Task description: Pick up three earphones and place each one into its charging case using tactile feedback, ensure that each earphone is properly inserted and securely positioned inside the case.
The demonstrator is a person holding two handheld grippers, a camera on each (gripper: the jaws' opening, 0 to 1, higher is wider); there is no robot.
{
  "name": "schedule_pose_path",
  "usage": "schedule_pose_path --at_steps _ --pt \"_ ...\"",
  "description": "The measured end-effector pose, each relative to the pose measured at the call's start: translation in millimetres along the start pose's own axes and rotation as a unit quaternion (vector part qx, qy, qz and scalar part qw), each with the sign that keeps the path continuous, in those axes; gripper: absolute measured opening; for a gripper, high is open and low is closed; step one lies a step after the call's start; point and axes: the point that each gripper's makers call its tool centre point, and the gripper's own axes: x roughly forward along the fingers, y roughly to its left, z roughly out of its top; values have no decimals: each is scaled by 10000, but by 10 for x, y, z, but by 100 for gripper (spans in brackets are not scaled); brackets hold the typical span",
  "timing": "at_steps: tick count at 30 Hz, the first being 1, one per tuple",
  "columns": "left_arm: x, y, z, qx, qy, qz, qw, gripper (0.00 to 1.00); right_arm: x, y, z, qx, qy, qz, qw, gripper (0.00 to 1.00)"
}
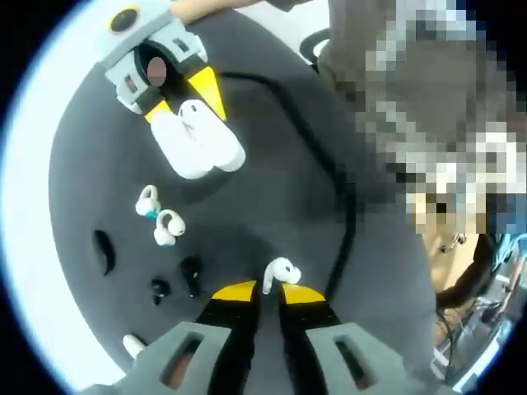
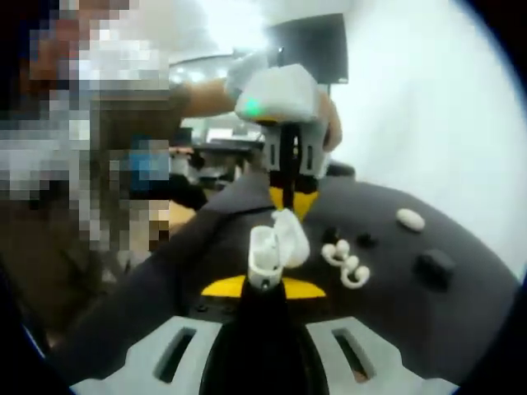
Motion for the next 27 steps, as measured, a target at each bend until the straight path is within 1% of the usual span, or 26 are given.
schedule_pose_path --at_steps 8,11,20,21,23,26,27 --pt "20 -17 14 119 108 -215 9996 7 1 -4 0 -25 -1 -5 10000 17" --pt "17 -33 4 65 111 -282 9995 3 3 -5 -1 -29 -2 -2 10000 17" --pt "-5 17 -46 -200 73 -197 9996 3 10 -8 -4 -35 -9 8 10000 17" --pt "-19 19 -38 -341 27 -170 9993 3 10 -10 -5 -39 -9 7 10000 17" --pt "-59 14 16 -710 -175 -163 9972 3 10 -12 -5 -45 -11 8 10000 17" --pt "-134 -4 68 -1202 -373 -175 9919 3 9 -18 -8 -37 -15 15 10000 17" --pt "-161 -7 80 -1375 -423 -127 9895 3 9 -19 -9 -36 -15 15 10000 17"
